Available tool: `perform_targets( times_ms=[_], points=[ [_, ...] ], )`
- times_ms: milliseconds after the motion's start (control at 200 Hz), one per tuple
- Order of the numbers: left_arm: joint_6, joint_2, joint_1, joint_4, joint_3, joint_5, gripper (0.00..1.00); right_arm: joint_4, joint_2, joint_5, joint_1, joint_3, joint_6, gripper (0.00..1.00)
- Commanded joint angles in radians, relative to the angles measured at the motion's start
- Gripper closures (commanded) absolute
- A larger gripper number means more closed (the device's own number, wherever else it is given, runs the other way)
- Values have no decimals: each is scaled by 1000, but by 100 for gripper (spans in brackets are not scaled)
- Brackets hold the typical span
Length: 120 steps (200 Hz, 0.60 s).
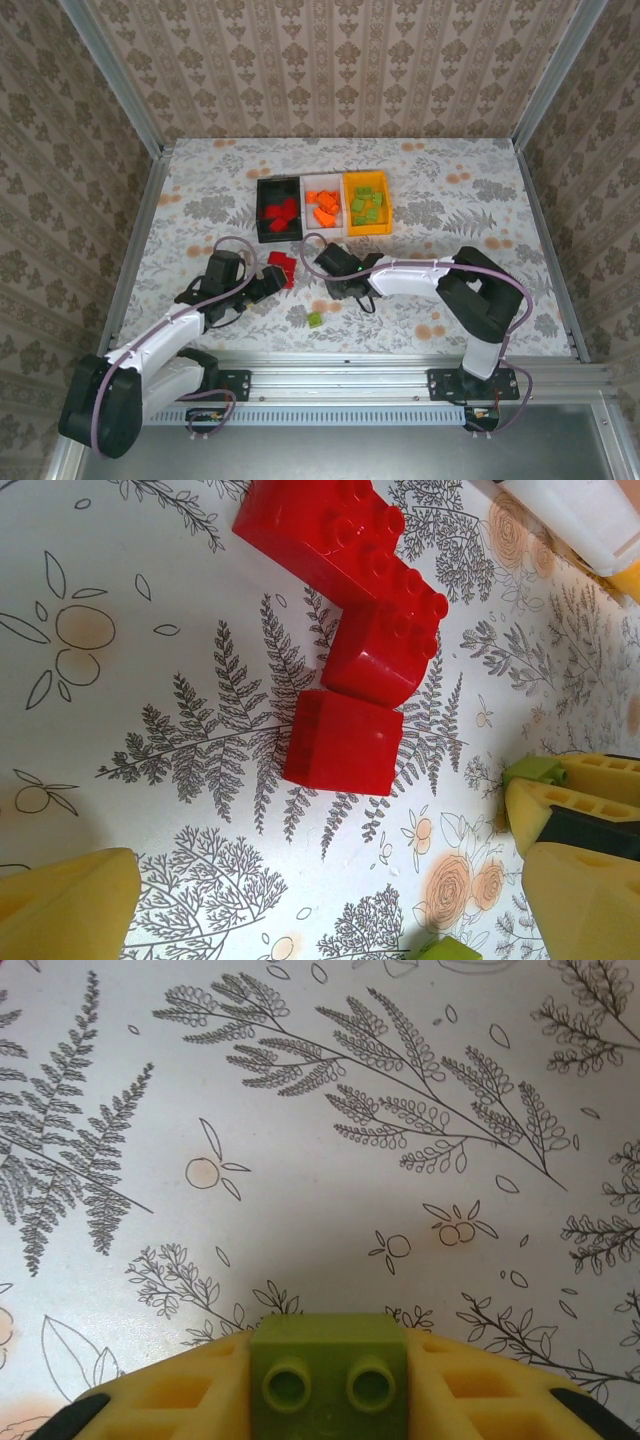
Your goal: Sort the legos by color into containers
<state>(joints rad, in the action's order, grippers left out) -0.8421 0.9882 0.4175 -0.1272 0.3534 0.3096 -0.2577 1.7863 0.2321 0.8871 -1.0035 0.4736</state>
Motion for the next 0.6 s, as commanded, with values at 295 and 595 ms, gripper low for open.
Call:
perform_targets(
  times_ms=[295, 595],
  points=[
    [-6, 42, 2, 43, 9, 20, 0, -102, -47, 148, -279, -284, -166, 67],
    [20, 184, 11, 345, 71, 176, 0, -257, 303, 109, -412, -714, -224, 63]
  ],
)
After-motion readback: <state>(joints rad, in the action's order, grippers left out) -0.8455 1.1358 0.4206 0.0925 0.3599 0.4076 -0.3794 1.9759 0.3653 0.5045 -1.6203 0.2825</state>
